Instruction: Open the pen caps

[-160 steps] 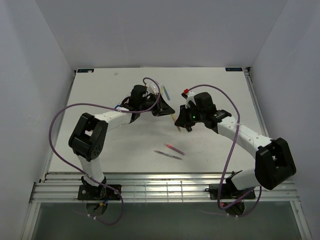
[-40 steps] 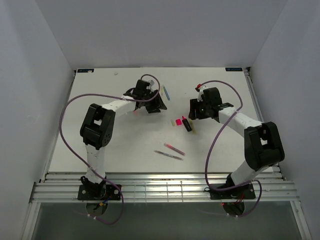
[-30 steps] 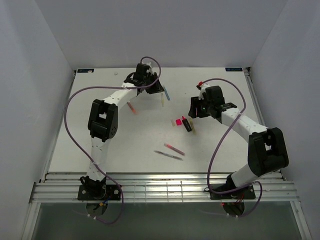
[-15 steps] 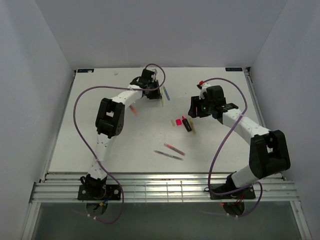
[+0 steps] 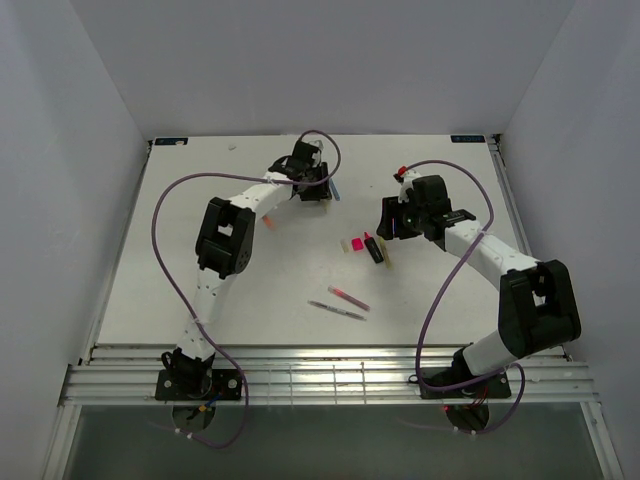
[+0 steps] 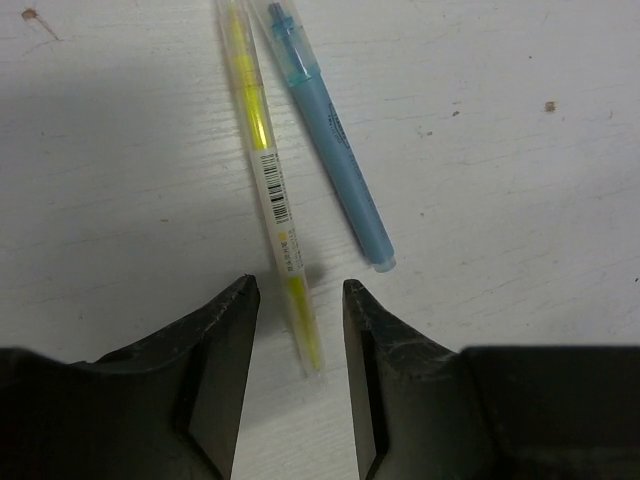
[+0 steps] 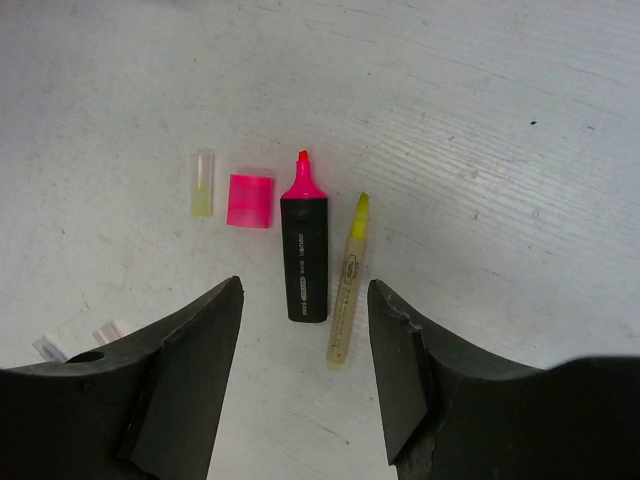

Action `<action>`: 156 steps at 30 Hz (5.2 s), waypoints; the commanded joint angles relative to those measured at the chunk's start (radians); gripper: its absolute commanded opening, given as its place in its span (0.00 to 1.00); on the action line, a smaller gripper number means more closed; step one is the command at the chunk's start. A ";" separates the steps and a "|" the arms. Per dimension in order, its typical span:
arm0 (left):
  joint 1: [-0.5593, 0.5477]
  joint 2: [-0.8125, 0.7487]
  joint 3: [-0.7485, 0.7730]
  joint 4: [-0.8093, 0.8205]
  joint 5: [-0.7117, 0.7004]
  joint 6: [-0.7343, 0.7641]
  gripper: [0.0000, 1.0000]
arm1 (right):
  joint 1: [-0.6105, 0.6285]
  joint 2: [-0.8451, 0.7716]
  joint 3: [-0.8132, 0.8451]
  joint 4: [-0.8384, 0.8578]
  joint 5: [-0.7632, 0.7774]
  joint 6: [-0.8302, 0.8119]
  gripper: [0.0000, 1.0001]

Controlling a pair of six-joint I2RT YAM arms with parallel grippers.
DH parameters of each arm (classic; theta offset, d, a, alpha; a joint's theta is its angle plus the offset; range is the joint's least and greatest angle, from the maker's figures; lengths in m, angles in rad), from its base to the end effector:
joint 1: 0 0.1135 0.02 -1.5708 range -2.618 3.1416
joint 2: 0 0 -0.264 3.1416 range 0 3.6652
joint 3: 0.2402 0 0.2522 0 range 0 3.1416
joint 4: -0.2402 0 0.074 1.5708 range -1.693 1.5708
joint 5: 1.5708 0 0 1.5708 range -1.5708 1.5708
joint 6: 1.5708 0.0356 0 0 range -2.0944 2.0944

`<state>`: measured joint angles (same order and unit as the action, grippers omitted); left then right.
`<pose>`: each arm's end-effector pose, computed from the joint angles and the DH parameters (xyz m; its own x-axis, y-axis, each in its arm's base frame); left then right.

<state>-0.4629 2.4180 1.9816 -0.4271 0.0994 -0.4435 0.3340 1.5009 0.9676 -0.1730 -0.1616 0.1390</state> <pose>0.4783 -0.2427 0.1559 -0.8298 -0.0631 -0.5545 0.1616 0.9238 -0.3470 0.3061 0.1123 0.2332 -0.6681 -0.0871 -0.7390 -0.3500 0.9132 0.2088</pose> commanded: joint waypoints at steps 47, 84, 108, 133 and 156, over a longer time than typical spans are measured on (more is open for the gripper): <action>0.015 -0.539 -0.610 0.241 0.109 -0.077 0.00 | -0.007 0.018 0.077 0.010 0.005 0.123 0.59; 0.015 -0.919 -1.020 0.567 0.514 -0.216 0.00 | -0.131 0.581 0.502 -0.006 0.082 0.129 0.57; 0.013 -0.970 -1.144 0.805 0.655 -0.323 0.00 | -0.069 0.215 0.277 0.012 0.068 0.105 0.58; -0.020 -0.907 -1.196 1.025 0.649 -0.505 0.00 | 0.056 -0.128 -0.202 0.770 -0.408 0.588 0.48; -0.039 -0.909 -1.179 1.024 0.671 -0.512 0.00 | 0.146 -0.025 -0.162 0.848 -0.418 0.692 0.08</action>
<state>-0.4946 1.5314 0.7902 0.5583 0.7437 -0.9573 0.4690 1.4597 0.7940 0.6327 -0.5690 0.8143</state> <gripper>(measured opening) 0.191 0.122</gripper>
